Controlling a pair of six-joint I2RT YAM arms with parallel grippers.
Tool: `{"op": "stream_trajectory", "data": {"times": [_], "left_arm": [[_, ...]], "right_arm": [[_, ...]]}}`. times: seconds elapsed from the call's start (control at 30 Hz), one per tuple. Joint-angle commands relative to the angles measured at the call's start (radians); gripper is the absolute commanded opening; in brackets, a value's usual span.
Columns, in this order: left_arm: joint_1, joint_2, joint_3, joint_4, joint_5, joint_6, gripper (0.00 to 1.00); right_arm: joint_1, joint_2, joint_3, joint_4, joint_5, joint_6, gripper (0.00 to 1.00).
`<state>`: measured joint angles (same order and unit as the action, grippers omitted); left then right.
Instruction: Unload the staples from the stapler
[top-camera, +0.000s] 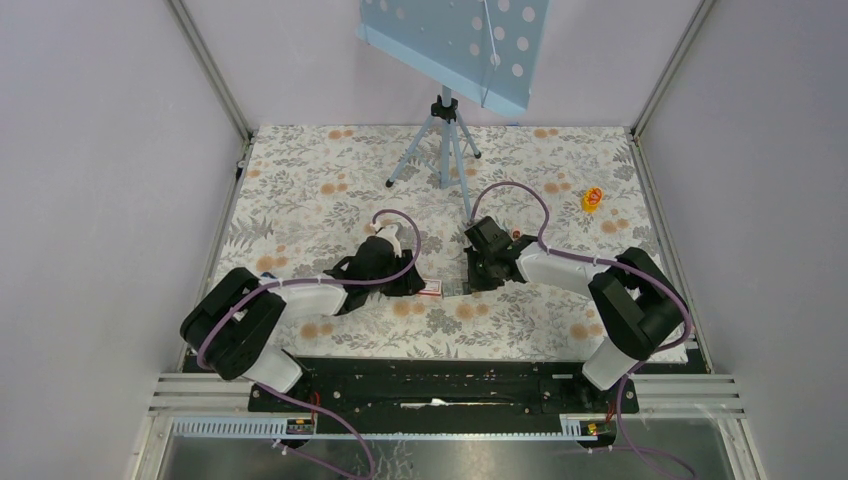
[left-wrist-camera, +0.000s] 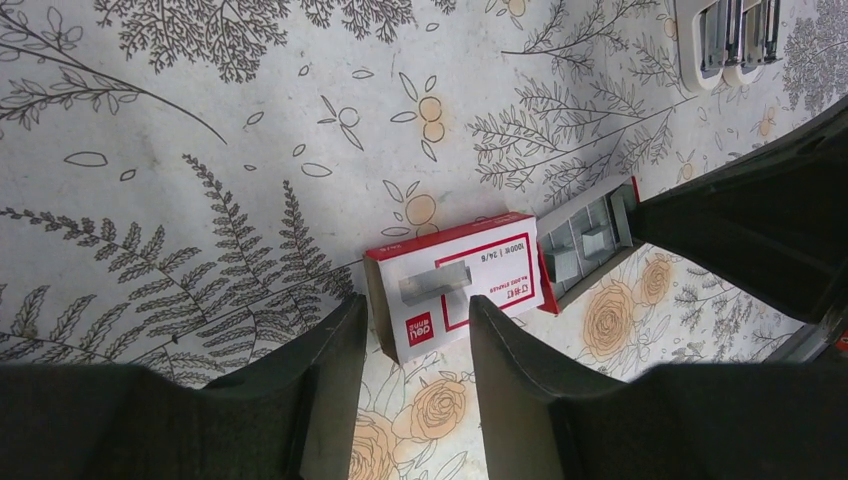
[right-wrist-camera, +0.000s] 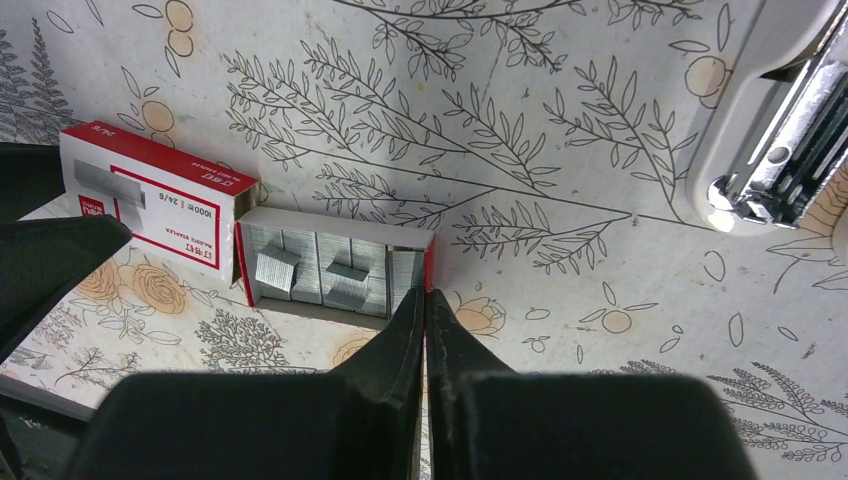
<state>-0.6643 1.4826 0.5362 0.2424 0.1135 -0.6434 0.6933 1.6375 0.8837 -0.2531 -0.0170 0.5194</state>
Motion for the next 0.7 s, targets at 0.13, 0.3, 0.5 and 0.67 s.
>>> {"op": "stream_trajectory", "data": {"times": [0.13,0.3,0.5,0.67], "left_arm": [[0.006,0.030,0.034,0.048,0.021,0.014,0.41],[0.005,0.033,0.034,0.048,0.024,0.014,0.38],[0.005,0.033,0.033,0.044,0.024,0.014,0.37],[0.005,0.034,0.030,0.043,0.026,0.015,0.37]], "right_arm": [[0.014,0.015,0.044,0.002,0.012,-0.018,0.00],[0.014,0.018,0.053,-0.004,0.011,-0.023,0.00],[0.014,-0.010,0.043,0.003,0.079,-0.003,0.00],[0.015,-0.016,0.041,0.012,0.084,0.004,0.00]]}}
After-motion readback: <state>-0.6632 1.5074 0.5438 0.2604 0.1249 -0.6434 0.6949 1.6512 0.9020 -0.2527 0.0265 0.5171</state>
